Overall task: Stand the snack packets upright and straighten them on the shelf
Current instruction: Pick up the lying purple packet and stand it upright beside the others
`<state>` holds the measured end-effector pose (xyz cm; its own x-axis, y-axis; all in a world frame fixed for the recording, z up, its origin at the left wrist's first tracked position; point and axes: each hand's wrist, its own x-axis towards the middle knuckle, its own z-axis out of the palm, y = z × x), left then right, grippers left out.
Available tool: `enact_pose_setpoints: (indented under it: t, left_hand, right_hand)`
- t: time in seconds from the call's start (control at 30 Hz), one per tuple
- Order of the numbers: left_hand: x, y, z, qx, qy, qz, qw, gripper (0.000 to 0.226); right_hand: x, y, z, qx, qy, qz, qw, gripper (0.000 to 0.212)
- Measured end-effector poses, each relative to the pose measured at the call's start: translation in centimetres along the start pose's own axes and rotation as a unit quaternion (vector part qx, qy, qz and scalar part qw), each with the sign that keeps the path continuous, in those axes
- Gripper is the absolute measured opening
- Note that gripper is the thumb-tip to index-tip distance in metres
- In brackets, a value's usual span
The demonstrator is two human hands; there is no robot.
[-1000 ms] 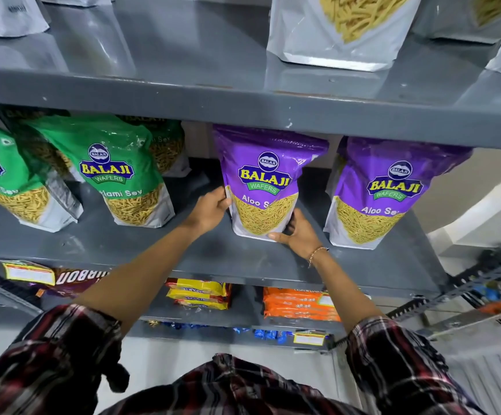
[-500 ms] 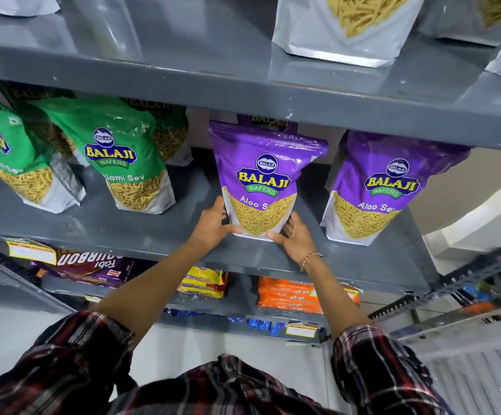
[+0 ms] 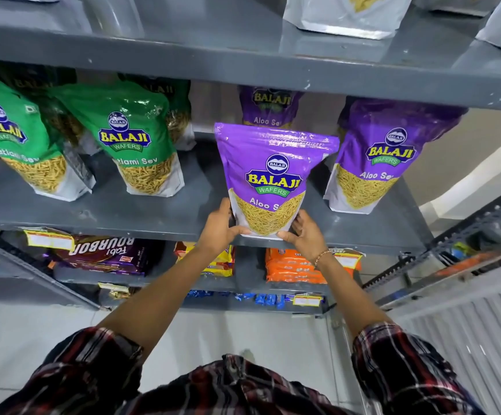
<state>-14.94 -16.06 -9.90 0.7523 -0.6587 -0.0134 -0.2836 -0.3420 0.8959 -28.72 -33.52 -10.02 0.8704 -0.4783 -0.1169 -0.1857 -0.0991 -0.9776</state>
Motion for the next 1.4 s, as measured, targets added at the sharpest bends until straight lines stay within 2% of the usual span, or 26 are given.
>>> enact_pose_setpoints:
  t: [0.17, 0.2, 0.27, 0.33, 0.4, 0.43, 0.5, 0.57, 0.6, 0.67, 0.73, 0.8, 0.87, 0.9, 0.97, 1.03, 1.17, 1.4]
  left_hand:
    - [-0.7, 0.5, 0.0, 0.032, -0.007, 0.005, 0.999, 0.064]
    - [-0.9, 0.6, 0.0, 0.027, -0.014, 0.005, 1.0, 0.067]
    - [-2.0, 0.5, 0.1, -0.011, -0.018, 0.001, 1.0, 0.086]
    - [-3.7, 0.3, 0.8, -0.015, 0.056, -0.013, 0.998, 0.094]
    - [-5.6, 0.7, 2.1, -0.013, 0.169, 0.016, 0.985, 0.065]
    - [-6.3, 1.3, 2.9, -0.009, 0.186, 0.046, 0.981, 0.047]
    - [-6.8, 3.0, 5.1, 0.054, 0.131, 0.118, 0.983, 0.027]
    - [-6.3, 5.0, 7.8, 0.099, 0.05, 0.16, 0.981, 0.025]
    - [-5.7, 6.3, 8.9, 0.087, 0.017, 0.157, 0.984, 0.024]
    - [-3.9, 8.9, 11.3, 0.067, -0.002, 0.191, 0.979, 0.027]
    - [-1.6, 11.2, 13.5, 0.06, -0.007, 0.198, 0.978, 0.042]
    - [1.2, 13.2, 15.2, 0.04, 0.002, 0.154, 0.987, 0.064]
    - [4.2, 14.2, 16.6, 0.032, 0.007, 0.099, 0.995, 0.081]
    - [5.5, 14.4, 17.0, 0.039, 0.0, 0.072, 0.997, 0.086]
    - [7.8, 14.2, 17.6, 0.052, -0.011, 0.043, 0.998, 0.082]
    - [8.9, 13.8, 17.9, 0.036, -0.025, 0.034, 0.998, 0.066]
    - [8.8, 13.0, 18.4, -0.063, -0.023, -0.006, 0.998, 0.048]
    - [6.8, 12.5, 18.9, -0.022, -0.002, -0.009, 1.0, 0.047]
  right_hand:
    - [-0.8, -0.9, 0.3, 0.0, -0.003, -0.003, 1.0, 0.056]
    - [-0.9, -1.1, 0.2, -0.004, -0.009, 0.0, 1.0, 0.059]
    - [-1.3, -1.3, -0.2, -0.011, -0.015, 0.005, 1.0, 0.069]
    - [-2.0, -1.0, -1.0, -0.013, 0.002, 0.012, 1.0, 0.077]
    - [-2.8, -0.4, -2.1, -0.032, 0.054, 0.022, 0.998, 0.063]
    - [-3.1, -0.2, -2.8, -0.045, 0.098, 0.021, 0.994, 0.05]
    - [-3.5, 0.0, -4.6, -0.079, 0.205, 0.014, 0.976, 0.026]
    - [-3.4, -0.2, -7.2, -0.109, 0.296, 0.011, 0.949, 0.014]
    - [-3.3, -0.5, -8.6, -0.117, 0.329, 0.011, 0.937, 0.013]
    - [-2.8, -0.8, -11.9, -0.13, 0.376, 0.017, 0.917, 0.013]
    - [-1.7, -0.8, -15.3, -0.148, 0.398, 0.031, 0.905, 0.017]
    - [-0.3, -0.8, -18.5, -0.145, 0.351, 0.059, 0.923, 0.028]
    - [0.9, -0.9, -20.6, -0.152, 0.256, 0.085, 0.951, 0.051]
    - [1.4, -0.9, -21.4, -0.191, 0.216, 0.08, 0.954, 0.059]
    - [2.3, -1.0, -22.5, -0.271, 0.154, 0.045, 0.949, 0.066]
    - [2.9, -1.0, -22.7, -0.236, 0.105, 0.015, 0.966, 0.064]
    - [2.9, -0.5, -22.6, -0.087, 0.095, 0.018, 0.991, 0.055]
    - [0.8, 0.8, -23.1, -0.066, 0.103, 0.025, 0.992, 0.059]
